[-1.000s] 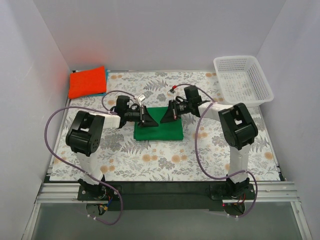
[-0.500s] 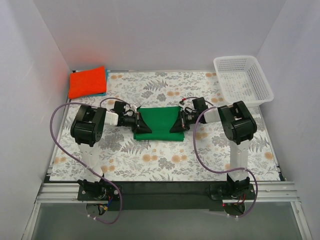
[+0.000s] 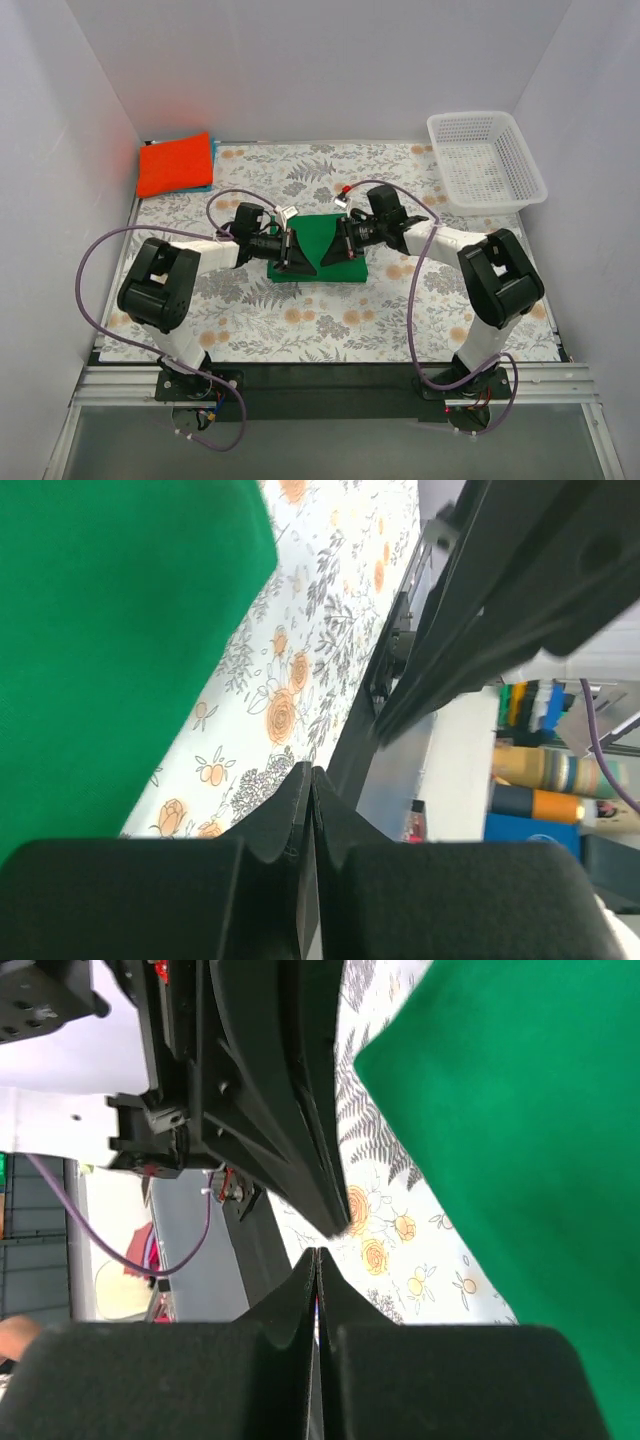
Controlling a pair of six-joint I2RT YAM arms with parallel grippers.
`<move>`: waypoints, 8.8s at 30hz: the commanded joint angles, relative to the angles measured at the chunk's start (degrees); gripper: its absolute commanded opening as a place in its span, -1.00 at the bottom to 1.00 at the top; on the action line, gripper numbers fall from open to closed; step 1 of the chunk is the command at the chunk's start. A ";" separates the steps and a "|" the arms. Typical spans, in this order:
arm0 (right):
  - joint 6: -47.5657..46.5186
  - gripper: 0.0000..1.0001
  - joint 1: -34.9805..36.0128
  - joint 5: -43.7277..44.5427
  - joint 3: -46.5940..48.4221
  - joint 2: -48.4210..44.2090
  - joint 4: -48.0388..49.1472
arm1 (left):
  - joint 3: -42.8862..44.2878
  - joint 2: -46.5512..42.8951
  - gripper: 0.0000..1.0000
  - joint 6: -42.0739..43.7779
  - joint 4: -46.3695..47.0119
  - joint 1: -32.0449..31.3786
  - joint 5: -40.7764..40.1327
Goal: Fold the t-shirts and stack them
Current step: Fold the tshirt, then neatly place the folded tshirt to the corner
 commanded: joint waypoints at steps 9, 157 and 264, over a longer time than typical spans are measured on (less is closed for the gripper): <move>0.58 -0.97 0.33 6.25 -0.64 15.08 -0.53 | 2.92 15.35 -1.00 -2.39 0.99 0.45 -8.63; -41.79 -0.97 26.43 41.86 42.59 18.95 -32.79 | -6.84 -17.68 0.84 -1.24 -19.67 39.22 -21.11; -39.06 0.97 9.47 36.50 28.62 1.46 -32.53 | 44.12 17.19 -1.00 24.67 -17.11 15.57 -60.22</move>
